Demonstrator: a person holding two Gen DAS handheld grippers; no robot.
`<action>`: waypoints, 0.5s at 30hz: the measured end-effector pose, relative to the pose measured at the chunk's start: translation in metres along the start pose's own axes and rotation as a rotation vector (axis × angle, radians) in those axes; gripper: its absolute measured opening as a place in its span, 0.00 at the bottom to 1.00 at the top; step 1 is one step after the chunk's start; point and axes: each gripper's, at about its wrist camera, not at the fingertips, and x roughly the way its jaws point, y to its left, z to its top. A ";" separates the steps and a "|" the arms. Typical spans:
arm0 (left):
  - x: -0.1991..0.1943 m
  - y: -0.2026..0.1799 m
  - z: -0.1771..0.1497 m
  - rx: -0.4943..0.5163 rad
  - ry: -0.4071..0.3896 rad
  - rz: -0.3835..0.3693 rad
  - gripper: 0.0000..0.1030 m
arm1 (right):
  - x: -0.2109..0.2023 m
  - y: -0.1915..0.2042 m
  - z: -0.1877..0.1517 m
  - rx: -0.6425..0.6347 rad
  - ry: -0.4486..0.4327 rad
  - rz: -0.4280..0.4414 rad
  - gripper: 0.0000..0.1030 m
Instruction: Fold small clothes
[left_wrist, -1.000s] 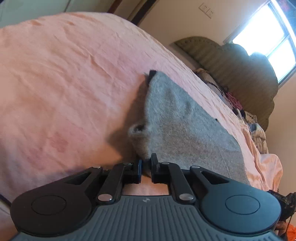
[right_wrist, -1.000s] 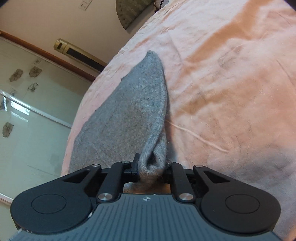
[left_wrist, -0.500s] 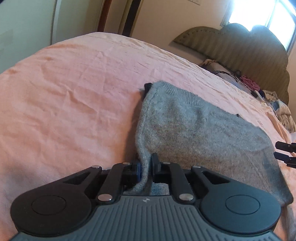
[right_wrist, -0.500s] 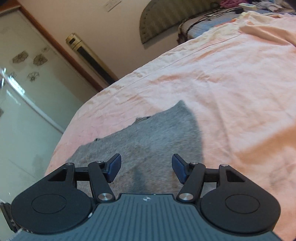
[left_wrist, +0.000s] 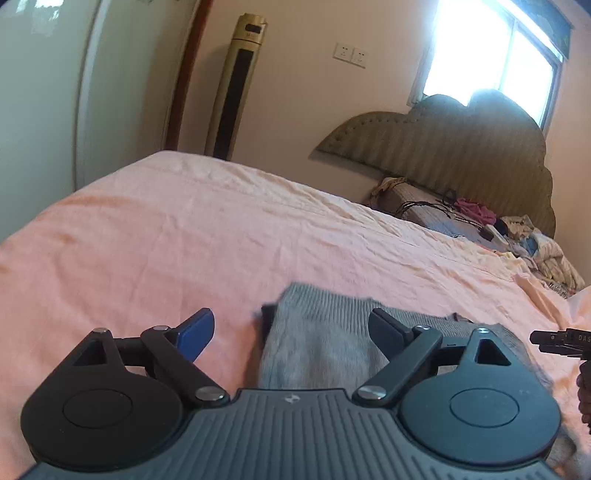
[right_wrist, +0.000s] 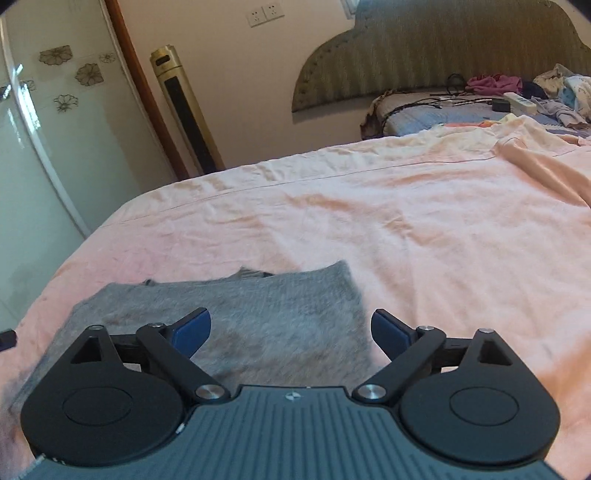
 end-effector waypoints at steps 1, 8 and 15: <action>0.022 -0.004 0.009 0.023 0.032 -0.003 0.89 | 0.013 -0.008 0.006 0.013 0.022 -0.013 0.90; 0.147 -0.024 0.027 0.145 0.265 0.026 0.43 | 0.084 -0.028 0.026 0.020 0.128 -0.094 0.86; 0.138 -0.040 0.018 0.263 0.177 0.094 0.05 | 0.095 -0.014 0.026 -0.071 0.104 -0.016 0.09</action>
